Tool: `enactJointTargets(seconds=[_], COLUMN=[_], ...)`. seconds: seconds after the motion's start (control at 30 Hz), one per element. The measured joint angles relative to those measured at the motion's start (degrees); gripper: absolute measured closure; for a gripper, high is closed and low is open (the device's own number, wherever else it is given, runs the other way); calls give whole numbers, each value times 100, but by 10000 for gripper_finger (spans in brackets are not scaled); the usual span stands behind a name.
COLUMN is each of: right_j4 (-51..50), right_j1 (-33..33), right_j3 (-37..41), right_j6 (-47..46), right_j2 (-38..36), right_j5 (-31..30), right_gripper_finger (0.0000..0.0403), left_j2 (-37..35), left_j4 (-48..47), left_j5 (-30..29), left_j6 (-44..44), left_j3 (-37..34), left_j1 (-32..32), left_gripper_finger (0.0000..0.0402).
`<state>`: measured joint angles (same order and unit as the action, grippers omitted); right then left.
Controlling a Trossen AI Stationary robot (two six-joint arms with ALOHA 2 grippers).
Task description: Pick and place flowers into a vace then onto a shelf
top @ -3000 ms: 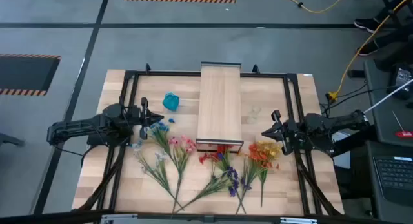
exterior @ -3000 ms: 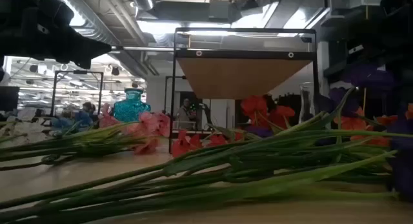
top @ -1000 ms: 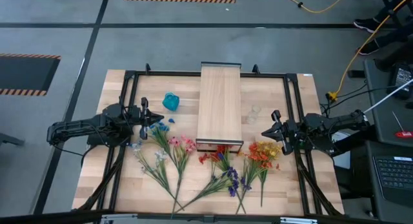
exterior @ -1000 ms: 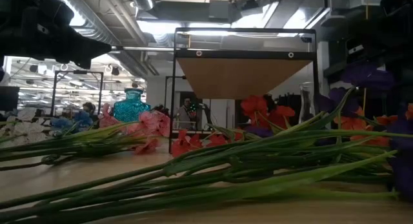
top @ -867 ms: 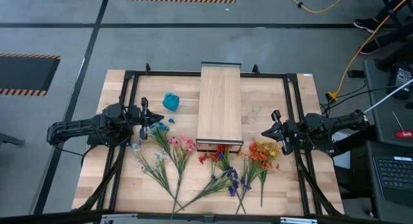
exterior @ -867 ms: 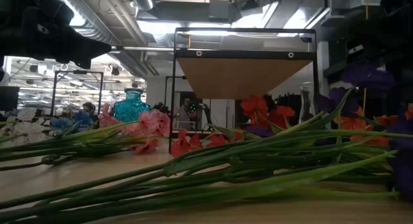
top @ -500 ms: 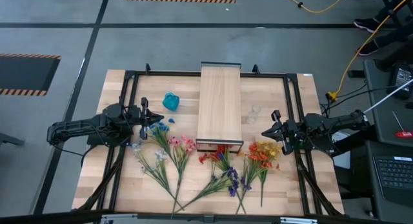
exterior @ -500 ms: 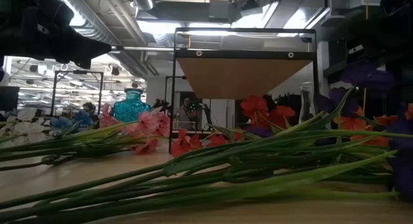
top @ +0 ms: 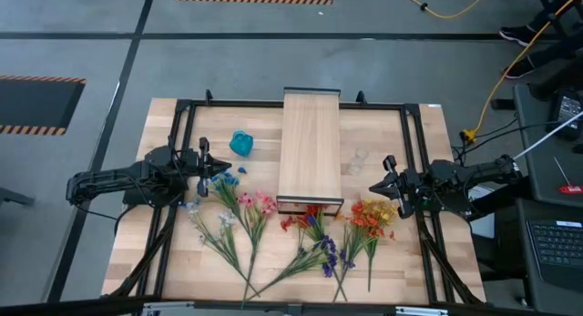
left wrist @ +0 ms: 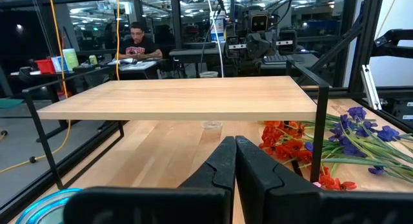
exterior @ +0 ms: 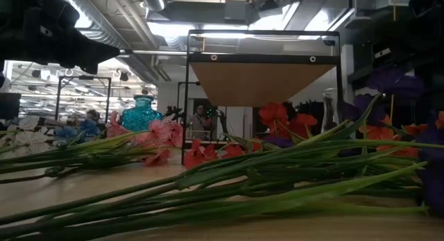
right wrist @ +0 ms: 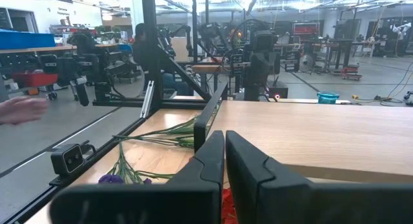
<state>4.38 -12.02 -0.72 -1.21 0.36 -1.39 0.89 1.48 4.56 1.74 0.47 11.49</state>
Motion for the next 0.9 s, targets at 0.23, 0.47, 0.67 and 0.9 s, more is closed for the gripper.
enactJointTargets(seconds=[0.23,0.47,0.67,0.9], right_j4=[0,1,2,2], right_j1=[-1,0,-1,-1], right_j3=[1,-1,-1,1], right_j6=[0,1,28,-6], right_j2=[0,-1,0,0], right_j5=[1,1,0,0], right_gripper_finger=[382,382,382,382], left_j2=[2,0,0,1], left_j4=[0,-1,-4,-2], left_j5=[0,-33,-54,-51], left_j6=[2,176,380,356], left_j3=[0,0,0,0], left_j1=[0,-1,-1,-1], left_gripper_finger=[396,396,396,396])
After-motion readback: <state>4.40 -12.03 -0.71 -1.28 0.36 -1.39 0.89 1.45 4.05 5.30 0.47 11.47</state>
